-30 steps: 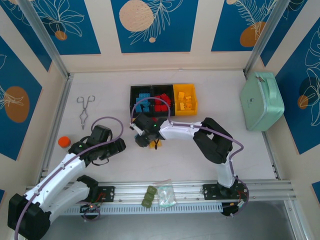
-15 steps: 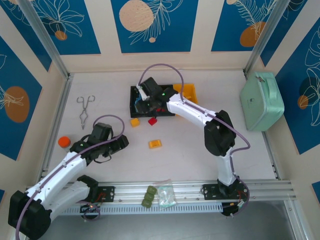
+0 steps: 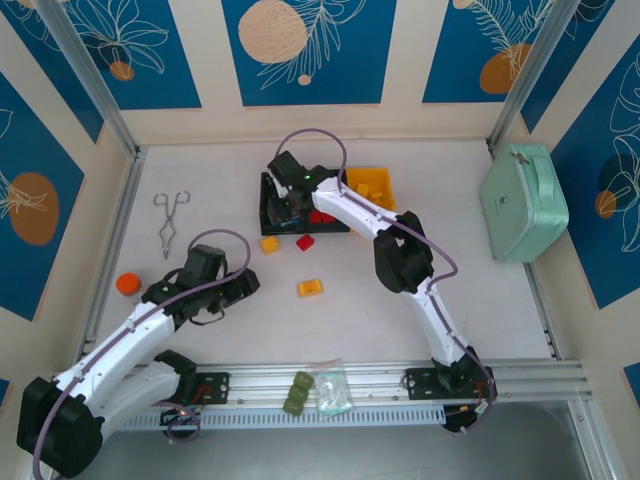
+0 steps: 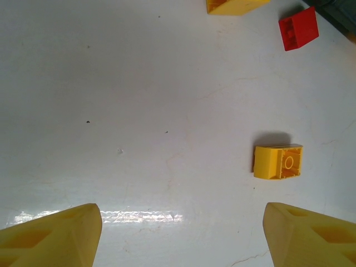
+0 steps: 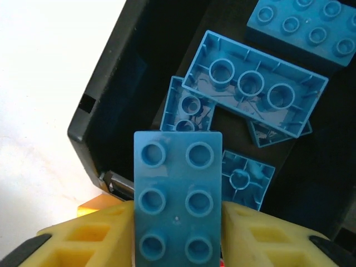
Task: Sort the legos into containers by color
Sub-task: Place the lego in the container, then pick up the lego from the center of the table.
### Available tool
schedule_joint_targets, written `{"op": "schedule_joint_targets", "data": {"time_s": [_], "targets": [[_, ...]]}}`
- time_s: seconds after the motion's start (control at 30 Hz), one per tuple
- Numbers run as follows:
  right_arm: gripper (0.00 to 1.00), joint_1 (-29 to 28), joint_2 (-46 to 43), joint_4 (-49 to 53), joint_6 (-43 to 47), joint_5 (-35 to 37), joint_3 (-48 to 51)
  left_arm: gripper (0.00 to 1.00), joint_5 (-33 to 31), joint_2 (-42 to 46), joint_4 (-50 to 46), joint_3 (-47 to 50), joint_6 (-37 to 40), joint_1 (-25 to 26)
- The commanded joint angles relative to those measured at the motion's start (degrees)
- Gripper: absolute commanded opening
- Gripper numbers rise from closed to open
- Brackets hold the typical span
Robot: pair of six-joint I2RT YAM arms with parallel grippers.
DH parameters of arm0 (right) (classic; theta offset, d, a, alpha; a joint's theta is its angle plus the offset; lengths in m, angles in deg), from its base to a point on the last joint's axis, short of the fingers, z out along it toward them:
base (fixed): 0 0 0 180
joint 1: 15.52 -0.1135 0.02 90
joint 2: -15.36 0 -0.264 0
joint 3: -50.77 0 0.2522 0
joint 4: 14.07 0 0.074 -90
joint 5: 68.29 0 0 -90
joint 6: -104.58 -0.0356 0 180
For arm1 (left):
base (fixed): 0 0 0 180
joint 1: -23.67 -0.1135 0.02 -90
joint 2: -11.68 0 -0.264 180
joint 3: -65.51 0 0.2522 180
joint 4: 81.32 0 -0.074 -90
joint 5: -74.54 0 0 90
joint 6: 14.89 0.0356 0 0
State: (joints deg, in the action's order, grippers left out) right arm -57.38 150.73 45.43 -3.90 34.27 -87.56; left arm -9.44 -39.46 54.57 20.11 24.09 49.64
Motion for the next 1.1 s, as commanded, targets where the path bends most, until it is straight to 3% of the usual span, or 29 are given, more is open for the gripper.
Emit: {"op": "schedule_joint_targets", "data": {"time_s": [0.0, 0.2, 0.73, 1.07], "targets": [[0.53, 0.5, 0.3, 2.9, -0.7, 2.1, -3.0, 0.76, 1.4, -0.1, 0.9, 0.8, -0.7, -0.4], [0.57, 0.2, -3.9, 1.2, -1.3, 3.2, -0.4, 0.76, 1.7, -0.4, 1.3, 1.0, -0.5, -0.4], [0.58, -2.3, -27.1, -12.4, -5.5, 0.2, 33.7, 0.76, 3.3, -3.3, 3.3, 0.4, 0.8, -0.3], [0.76, -4.6, -35.3, -13.9, -11.5, 1.3, 48.8, 0.76, 7.1, -3.1, 3.7, 1.1, 2.2, -0.2]]}}
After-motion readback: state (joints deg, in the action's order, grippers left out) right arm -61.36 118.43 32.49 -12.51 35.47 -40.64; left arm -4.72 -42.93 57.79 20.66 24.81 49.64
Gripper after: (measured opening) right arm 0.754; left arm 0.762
